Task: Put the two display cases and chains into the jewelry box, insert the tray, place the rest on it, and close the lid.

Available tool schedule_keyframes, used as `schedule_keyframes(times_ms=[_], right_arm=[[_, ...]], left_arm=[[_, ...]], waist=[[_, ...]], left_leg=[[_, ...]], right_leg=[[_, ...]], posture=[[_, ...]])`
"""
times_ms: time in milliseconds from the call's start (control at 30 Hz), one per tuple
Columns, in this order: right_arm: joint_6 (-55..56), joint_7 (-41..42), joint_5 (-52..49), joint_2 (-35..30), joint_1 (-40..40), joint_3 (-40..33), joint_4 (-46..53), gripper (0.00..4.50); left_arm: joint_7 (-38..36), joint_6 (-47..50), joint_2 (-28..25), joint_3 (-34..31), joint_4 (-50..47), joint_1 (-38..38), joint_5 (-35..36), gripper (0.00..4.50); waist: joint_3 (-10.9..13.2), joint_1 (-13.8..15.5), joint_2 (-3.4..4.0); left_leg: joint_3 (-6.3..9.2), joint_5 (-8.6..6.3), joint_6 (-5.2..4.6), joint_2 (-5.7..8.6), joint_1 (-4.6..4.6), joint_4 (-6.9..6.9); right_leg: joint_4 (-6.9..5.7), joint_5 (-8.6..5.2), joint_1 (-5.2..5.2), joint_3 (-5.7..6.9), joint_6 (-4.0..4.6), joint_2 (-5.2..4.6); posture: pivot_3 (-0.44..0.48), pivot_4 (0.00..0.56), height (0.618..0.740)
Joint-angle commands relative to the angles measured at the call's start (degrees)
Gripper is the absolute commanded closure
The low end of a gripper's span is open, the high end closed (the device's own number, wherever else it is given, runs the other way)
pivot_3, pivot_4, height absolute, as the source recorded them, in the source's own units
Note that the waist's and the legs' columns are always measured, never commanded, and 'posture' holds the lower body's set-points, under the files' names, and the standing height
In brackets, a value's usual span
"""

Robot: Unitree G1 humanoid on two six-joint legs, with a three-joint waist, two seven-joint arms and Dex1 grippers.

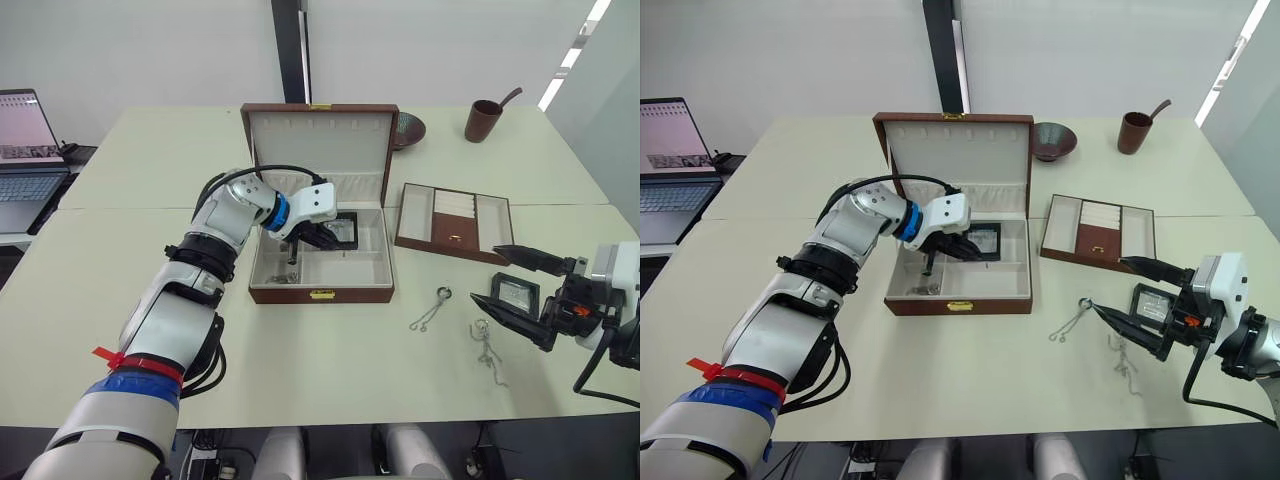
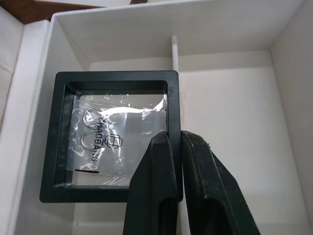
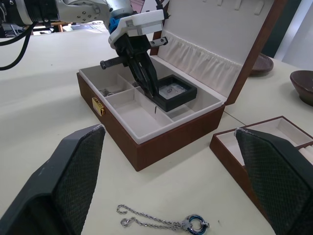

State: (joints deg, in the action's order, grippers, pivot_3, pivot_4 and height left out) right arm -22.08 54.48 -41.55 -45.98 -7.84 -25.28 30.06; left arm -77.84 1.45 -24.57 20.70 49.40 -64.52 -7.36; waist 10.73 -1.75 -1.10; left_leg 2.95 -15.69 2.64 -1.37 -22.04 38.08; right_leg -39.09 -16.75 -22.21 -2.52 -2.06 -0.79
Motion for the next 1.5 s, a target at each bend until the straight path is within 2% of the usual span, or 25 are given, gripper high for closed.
schedule_keyframes(times_ms=[33,333,633,767,833,933,1000,1133,1300,1500], right_arm=[[0.53,-0.53,-0.71,-0.01,0.65,-1.45,1.32,0.00],[0.55,-0.56,-0.66,0.01,1.28,-1.22,1.05,0.00],[-0.19,-0.01,-1.41,-0.46,1.24,-1.28,0.99,0.00],[-0.89,0.14,-2.10,-0.49,1.26,-1.45,0.66,0.00],[-1.29,0.30,-2.48,-0.47,1.35,-2.14,-0.51,0.00],[-0.77,0.71,-2.36,-0.20,1.21,-3.31,-3.33,0.00],[0.38,1.38,-1.16,-0.12,0.99,-4.25,-7.17,0.00],[1.82,2.29,-0.09,0.08,1.67,-5.42,-13.21,0.00],[5.38,0.05,3.13,1.11,5.48,-7.69,-27.58,0.00],[9.61,-3.66,8.40,1.69,8.85,-7.23,-37.89,0.00]], left_arm=[[0.34,-1.32,0.27,-0.47,-0.03,-1.05,-0.38,4.48],[0.49,-1.85,0.84,-1.13,0.77,-0.75,-0.32,4.48],[-1.00,-1.39,1.15,-3.36,-0.34,-1.09,2.34,1.79],[-3.32,1.49,1.25,-5.95,-3.16,-0.78,5.99,0.56],[-5.61,5.52,0.63,-8.44,-7.19,0.43,10.01,0.03],[-7.65,13.17,-0.93,-11.52,-15.36,3.43,15.49,0.03],[-8.15,20.73,-4.02,-14.39,-23.94,7.43,19.93,0.03],[-5.32,32.38,-9.47,-19.51,-36.53,14.40,26.49,0.03],[3.75,42.98,-16.76,-33.09,-48.28,27.79,33.61,0.03],[15.67,45.32,-18.71,-46.34,-58.74,44.35,36.11,0.03]], waist=[[0.00,0.04,0.00],[0.00,0.06,0.00],[0.00,0.04,0.00],[0.00,0.03,0.00],[0.00,0.01,0.00],[0.00,-0.02,0.00],[0.00,-0.21,0.01],[-0.02,-0.47,0.03],[-0.02,-0.32,0.05],[-0.04,-0.01,0.07]], left_leg=[[0.00,0.00,0.00,0.00,0.00,0.00],[0.00,0.00,0.00,0.00,0.00,0.00],[0.00,0.00,0.00,0.00,0.00,0.01],[0.00,0.00,0.00,0.00,0.00,0.01],[0.00,0.00,0.00,0.00,0.00,0.01],[-0.01,0.00,0.00,-0.01,0.00,0.01],[-0.01,0.00,0.00,-0.04,0.01,0.00],[-0.04,0.00,0.01,-0.15,0.09,-0.01],[-0.08,0.00,0.01,-0.15,0.16,0.02],[-0.06,0.00,0.01,-0.25,0.17,-0.02]], right_leg=[[0.00,0.00,0.00,0.00,0.00,0.00],[0.00,0.00,0.00,0.00,0.00,0.00],[0.00,0.00,0.00,0.00,0.00,0.00],[0.00,0.00,0.01,0.01,0.00,0.00],[0.00,0.00,0.01,0.00,0.00,0.00],[0.00,0.00,0.00,-0.01,0.00,-0.01],[-0.02,0.00,0.00,0.00,0.00,0.00],[-0.09,0.00,0.00,-0.03,0.01,0.05],[-0.11,0.00,0.03,-0.07,0.02,0.02],[-0.10,-0.01,0.04,-0.07,0.04,-0.09]], posture=[[0.000,0.150,0.740],[0.000,0.150,0.740],[0.000,0.150,0.740],[0.000,0.150,0.740],[0.000,0.150,0.740],[0.000,0.150,0.740],[0.000,0.150,0.740],[0.000,0.150,0.740],[0.000,0.150,0.740],[0.000,0.150,0.740]])
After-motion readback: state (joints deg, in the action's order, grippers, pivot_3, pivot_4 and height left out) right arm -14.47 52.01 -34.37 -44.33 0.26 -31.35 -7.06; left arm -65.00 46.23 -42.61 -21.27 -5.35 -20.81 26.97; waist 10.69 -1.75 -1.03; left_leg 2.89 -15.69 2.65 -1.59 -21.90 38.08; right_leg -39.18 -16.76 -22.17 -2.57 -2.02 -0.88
